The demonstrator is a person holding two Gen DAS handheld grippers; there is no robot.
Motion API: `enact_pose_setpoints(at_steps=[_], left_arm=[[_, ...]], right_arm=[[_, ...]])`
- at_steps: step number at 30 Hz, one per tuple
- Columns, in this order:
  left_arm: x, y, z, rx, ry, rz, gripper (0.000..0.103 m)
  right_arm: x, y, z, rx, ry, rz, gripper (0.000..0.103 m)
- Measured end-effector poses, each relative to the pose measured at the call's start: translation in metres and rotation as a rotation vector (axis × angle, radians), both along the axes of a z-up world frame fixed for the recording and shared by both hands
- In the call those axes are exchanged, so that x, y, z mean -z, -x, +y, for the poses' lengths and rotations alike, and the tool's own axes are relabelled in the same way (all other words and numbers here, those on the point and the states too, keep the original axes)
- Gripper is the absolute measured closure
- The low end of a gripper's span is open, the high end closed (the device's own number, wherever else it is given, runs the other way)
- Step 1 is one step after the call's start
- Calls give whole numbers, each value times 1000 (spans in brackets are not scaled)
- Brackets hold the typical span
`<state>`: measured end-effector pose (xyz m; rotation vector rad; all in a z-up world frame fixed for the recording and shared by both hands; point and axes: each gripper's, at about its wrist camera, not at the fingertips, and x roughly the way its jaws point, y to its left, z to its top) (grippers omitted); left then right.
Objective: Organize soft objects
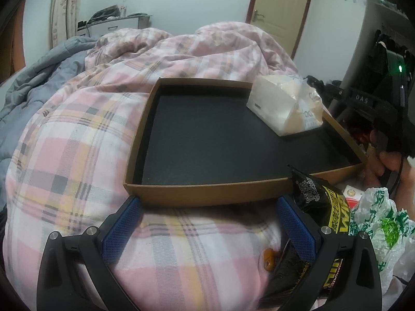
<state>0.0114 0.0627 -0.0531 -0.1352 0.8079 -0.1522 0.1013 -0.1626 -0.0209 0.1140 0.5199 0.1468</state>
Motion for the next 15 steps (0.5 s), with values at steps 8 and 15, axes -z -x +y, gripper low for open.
enact_pose_setpoints(at_steps=[8,15], left_arm=[[0,-1,-1,0,-2,0,0],[1,-1,0,-2,-2,4,0]], right_arm=[[-21,-12,33,-114,52,59,1],[19,-45,69,-158,285,249,1]])
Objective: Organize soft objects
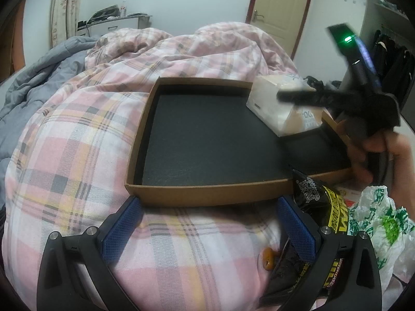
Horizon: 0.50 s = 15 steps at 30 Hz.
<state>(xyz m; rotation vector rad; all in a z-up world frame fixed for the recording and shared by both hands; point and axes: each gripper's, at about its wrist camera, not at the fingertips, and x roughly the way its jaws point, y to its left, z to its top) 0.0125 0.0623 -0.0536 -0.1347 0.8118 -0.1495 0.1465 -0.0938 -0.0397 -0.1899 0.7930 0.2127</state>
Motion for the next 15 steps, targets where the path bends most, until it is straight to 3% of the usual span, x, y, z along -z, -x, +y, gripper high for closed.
enact_pose_setpoints(at_steps=[3,6,8,11,15], left_arm=[[0,-1,0,0,1,0,0],[0,-1,0,0,1,0,0],[0,-1,0,-1,0,1,0],[0,-1,0,-1,1,-2,0],[0,-1,0,0,1,-1,0]], right_arm=[[3,1,-1,-17,8,42,15],[5,2,-4,-45,-27,64,43],[9,1,-7,-51,-62,99,71],[6,5,-14,-59,-128,93,81],[-12,33,-37,-56,-248,11,81]])
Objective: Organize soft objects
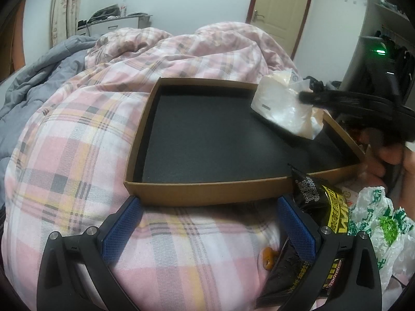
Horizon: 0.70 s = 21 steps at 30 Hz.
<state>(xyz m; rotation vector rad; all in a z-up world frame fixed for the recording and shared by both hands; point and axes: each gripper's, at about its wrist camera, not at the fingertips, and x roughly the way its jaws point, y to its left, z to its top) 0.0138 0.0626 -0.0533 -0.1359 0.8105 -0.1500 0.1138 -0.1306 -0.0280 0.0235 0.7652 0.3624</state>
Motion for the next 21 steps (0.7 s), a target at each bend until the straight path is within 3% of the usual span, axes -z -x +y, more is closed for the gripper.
enact_pose_setpoints(at_steps=[3,6,12,15,17,19,21], left_arm=[[0,0,0,0,-1,1,0],[0,0,0,0,0,0,0],[0,0,0,0,0,0,0],[0,0,0,0,0,0,0],[0,0,0,-1,0,0,0],[0,0,0,-1,-1,0,0],[0,0,0,-1,0,0,0]], right_arm=[[-16,18,-9,36,-12,-80,81],[-32,33,-27,95,-112,-146,81],[-18,10,-10,44,-112,-15,80],[-6,5,9,24,-1,2,63],[0,3,18,14,32,0,36],[3,2,22,8,72,-10,24],[3,4,22,12,101,-9,24]])
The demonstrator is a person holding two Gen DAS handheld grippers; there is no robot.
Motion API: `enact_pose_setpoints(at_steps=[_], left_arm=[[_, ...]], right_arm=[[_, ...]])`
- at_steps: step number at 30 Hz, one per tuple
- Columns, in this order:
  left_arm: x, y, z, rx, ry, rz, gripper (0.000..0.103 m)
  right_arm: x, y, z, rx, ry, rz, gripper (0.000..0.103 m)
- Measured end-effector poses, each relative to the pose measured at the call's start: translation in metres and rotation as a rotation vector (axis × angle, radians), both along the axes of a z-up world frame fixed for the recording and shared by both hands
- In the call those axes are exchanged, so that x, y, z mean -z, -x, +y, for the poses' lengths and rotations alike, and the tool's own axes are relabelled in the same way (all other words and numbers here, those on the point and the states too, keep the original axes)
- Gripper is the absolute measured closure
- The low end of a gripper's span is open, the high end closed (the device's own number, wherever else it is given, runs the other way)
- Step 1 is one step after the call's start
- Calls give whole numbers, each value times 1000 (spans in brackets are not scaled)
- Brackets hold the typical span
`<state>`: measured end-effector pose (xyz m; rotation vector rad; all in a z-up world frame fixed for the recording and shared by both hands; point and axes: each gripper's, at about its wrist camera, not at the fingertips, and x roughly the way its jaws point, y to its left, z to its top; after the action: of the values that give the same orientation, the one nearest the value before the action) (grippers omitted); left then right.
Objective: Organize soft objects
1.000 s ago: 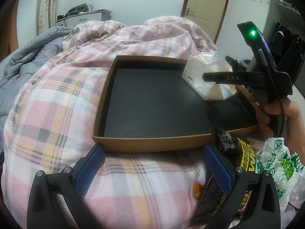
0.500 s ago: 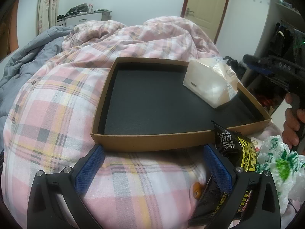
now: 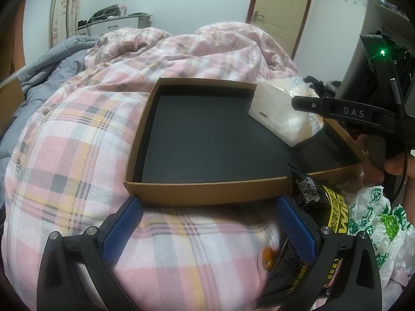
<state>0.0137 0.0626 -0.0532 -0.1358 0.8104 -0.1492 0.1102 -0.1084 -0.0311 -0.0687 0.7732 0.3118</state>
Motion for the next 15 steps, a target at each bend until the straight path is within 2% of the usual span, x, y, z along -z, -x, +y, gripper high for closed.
enact_pose_setpoints(at_steps=[3,6,7,8,10,15], left_arm=[[0,0,0,0,0,1,0],[0,0,0,0,-1,1,0],[0,0,0,0,-2,2,0],[1,-1,0,0,-8,7,0],[2,-2,-2,1,-19,16,0],[5,-4,-3,3,-26,32,0]], right_arm=[[0,1,0,-21,5,2,23],[-5,9,3,-28,23,-36,23],[-6,11,5,-31,31,-47,20],[-6,12,7,-32,43,-54,13],[-5,11,12,-28,82,-70,10],[9,6,19,-43,141,-41,13]])
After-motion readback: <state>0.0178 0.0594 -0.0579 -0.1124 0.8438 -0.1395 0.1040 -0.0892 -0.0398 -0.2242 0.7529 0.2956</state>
